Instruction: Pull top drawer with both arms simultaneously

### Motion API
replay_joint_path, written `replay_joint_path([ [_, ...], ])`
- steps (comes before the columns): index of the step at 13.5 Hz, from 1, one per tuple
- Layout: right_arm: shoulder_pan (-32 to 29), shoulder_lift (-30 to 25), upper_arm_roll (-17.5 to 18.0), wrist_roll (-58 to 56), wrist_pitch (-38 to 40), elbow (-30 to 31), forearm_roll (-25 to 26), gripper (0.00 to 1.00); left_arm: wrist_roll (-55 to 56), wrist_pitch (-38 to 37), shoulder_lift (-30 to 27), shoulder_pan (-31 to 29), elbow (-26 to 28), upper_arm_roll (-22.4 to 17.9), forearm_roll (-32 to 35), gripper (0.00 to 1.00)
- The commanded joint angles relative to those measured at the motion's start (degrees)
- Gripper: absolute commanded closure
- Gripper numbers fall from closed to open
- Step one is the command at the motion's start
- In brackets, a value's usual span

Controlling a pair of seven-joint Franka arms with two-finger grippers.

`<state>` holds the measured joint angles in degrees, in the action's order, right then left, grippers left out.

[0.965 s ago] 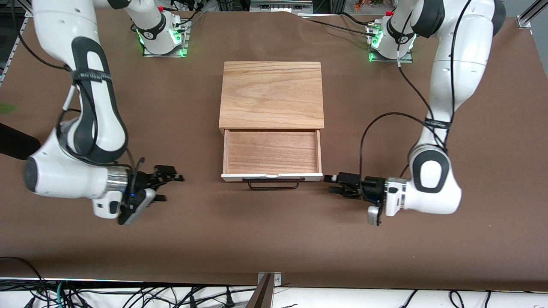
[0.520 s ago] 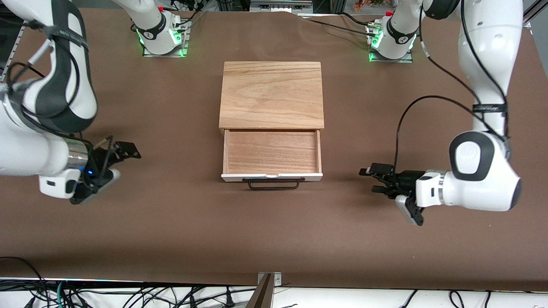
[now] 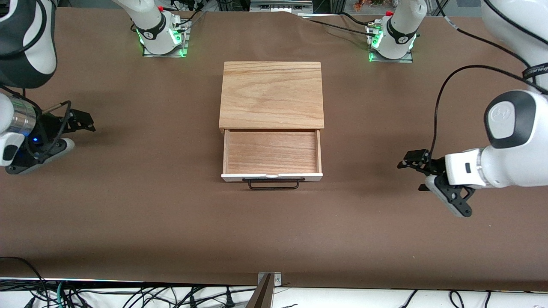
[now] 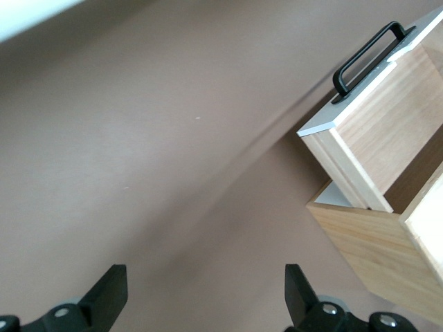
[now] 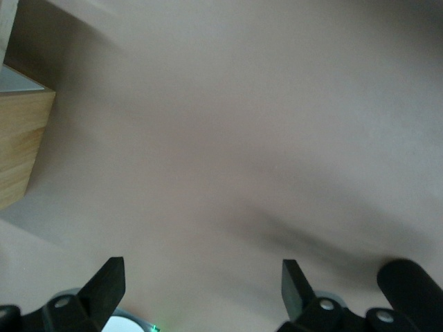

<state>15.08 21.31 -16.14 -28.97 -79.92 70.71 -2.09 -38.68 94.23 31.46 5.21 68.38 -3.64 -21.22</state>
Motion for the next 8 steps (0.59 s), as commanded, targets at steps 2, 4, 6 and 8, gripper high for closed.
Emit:
replay_joint_path([
  [2, -0.91, -10.10, 4.68, 13.53, -1.88, 13.44, 3.49, 0.00, -1.49, -0.10, -5.87, -0.73, 1.23, 0.48, 9.67, 0.00],
  [4, -7.92, -15.84, 12.14, 18.14, -7.07, 21.64, 3.76, 0.00, -1.05, -0.10, -8.34, -0.73, 1.23, 0.57, 11.02, 0.00],
  [6, -15.48, -18.13, 16.04, 20.35, -10.41, 24.21, 3.50, 0.00, -0.88, -0.28, -10.62, -0.90, 1.49, 0.30, 12.51, 0.00],
  [8, -19.72, -19.02, 16.84, 19.40, -15.85, 25.88, 3.06, 0.00, 0.87, -0.89, -13.61, -0.90, 1.93, 0.30, 16.98, 0.00],
])
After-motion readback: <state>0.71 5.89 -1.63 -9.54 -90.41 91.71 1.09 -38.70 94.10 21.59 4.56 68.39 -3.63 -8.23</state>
